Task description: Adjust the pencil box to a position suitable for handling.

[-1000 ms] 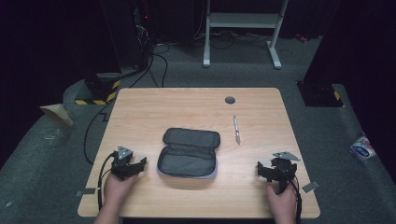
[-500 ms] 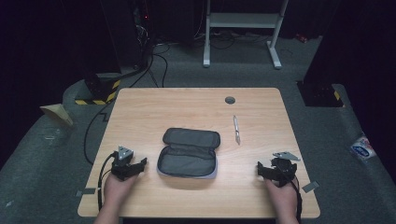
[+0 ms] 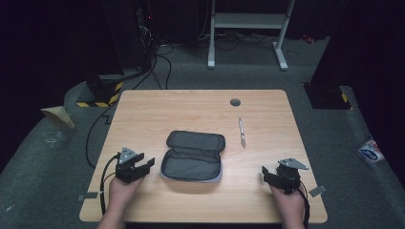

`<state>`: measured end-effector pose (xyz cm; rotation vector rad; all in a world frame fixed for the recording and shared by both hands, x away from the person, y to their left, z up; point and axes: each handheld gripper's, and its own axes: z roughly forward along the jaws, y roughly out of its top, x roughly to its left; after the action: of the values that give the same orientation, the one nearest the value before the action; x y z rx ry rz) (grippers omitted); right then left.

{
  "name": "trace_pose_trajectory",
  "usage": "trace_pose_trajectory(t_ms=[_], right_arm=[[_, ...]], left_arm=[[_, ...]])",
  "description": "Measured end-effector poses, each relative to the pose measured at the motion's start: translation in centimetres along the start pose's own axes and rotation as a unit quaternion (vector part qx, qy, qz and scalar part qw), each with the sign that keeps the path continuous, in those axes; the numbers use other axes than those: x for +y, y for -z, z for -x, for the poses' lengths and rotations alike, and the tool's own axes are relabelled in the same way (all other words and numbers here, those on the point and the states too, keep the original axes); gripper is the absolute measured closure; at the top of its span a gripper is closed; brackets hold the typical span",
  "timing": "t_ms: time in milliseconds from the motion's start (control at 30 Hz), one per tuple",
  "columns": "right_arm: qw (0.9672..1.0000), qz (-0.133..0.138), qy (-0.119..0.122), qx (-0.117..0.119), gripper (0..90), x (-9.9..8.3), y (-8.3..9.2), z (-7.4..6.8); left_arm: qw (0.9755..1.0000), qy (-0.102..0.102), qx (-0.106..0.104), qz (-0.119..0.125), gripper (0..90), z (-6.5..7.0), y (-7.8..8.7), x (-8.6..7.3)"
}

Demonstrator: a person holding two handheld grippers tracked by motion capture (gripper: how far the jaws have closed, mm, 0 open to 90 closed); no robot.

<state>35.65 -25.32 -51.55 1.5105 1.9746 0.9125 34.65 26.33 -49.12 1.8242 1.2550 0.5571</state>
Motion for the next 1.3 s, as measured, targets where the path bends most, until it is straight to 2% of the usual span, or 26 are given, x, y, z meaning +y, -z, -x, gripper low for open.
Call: trace_pose_trajectory(t_ms=[167,300,400,467,600,700,933,1300], right_arm=[[0.9998,0.017,0.007,-0.001,34.8,0.0,0.5,-0.6],[0.9998,0.019,0.01,0.002,35.6,-0.1,0.5,-1.0],[0.9997,0.016,0.017,0.011,37.4,-0.1,0.3,-1.4],[0.9994,0.013,0.026,0.018,38.7,-0.2,0.3,-1.9],[0.9991,0.011,0.034,0.023,39.3,-0.2,0.2,-2.3],[0.9989,0.008,0.038,0.025,39.5,-0.3,0.1,-2.4],[0.999,0.006,0.035,0.027,39.6,-0.4,0.0,-2.3],[0.9988,0.003,0.038,0.031,39.4,-0.4,0.0,-2.3]], left_arm=[[0.9996,-0.013,-0.026,0.004,45.6,1.6,0.1,0.5],[0.9984,-0.034,-0.044,-0.013,45.2,3.2,-0.6,0.4],[0.997,-0.04,-0.061,-0.028,48.5,4.1,-1.2,0.2],[0.9958,-0.057,-0.062,-0.036,50.7,5.0,-1.6,0.1],[0.9946,-0.064,-0.073,-0.038,54.3,5.7,-1.7,0.0],[0.9929,-0.08,-0.08,-0.037,54.3,6.7,-1.8,0.0],[0.9916,-0.094,-0.082,-0.036,55.4,7.4,-1.8,0.0],[0.9924,-0.095,-0.071,-0.034,56.7,7.1,-1.8,-0.1]])
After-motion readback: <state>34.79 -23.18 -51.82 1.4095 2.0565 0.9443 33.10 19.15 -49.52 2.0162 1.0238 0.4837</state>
